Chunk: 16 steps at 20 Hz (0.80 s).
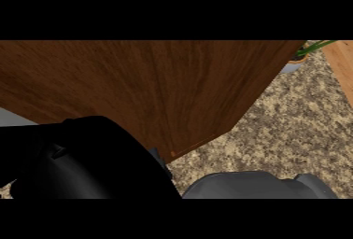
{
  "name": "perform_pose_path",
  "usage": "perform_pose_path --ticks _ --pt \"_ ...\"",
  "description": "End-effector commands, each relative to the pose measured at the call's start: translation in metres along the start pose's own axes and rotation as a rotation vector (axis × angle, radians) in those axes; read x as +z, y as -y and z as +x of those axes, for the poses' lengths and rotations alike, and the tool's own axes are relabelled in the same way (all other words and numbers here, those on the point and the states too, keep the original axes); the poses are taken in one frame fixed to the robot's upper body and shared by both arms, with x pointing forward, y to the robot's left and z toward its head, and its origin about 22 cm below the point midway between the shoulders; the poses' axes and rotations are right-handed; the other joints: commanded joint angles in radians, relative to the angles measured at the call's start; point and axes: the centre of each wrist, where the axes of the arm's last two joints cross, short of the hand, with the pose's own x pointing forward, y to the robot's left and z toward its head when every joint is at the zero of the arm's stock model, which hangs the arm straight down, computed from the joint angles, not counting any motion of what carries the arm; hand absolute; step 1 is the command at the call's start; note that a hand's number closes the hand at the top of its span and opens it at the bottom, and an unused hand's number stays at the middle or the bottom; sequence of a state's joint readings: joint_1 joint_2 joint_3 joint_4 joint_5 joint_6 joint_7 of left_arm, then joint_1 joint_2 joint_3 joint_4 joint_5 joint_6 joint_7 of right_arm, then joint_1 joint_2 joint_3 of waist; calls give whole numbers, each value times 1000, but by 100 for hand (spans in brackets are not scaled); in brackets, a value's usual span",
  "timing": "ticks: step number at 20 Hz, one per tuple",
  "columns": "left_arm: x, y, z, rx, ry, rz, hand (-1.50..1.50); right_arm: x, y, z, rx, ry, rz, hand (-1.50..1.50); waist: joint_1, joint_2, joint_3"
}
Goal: Pick up the wine, place it into the cabinet and close the cabinet
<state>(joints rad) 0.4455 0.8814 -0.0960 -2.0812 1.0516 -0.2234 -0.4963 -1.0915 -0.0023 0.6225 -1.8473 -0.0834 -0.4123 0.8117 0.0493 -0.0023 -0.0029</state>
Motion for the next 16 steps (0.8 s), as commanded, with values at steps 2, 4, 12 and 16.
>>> perform_pose_path --ticks 2,4,12,16 --pt "2 -22 11 3 -2 -13 150 -55 9 -7 38 -14 -107 150 4 7 0" --pt "3 -23 15 7 8 -19 150 -75 19 -9 25 -33 -158 150 18 8 0" --pt "10 -41 23 -12 -6 -1 150 -113 64 -73 9 -133 -255 150 -3 11 1" --pt "-7 -48 39 -38 31 -9 150 -128 82 -96 57 -148 -295 150 0 19 1"
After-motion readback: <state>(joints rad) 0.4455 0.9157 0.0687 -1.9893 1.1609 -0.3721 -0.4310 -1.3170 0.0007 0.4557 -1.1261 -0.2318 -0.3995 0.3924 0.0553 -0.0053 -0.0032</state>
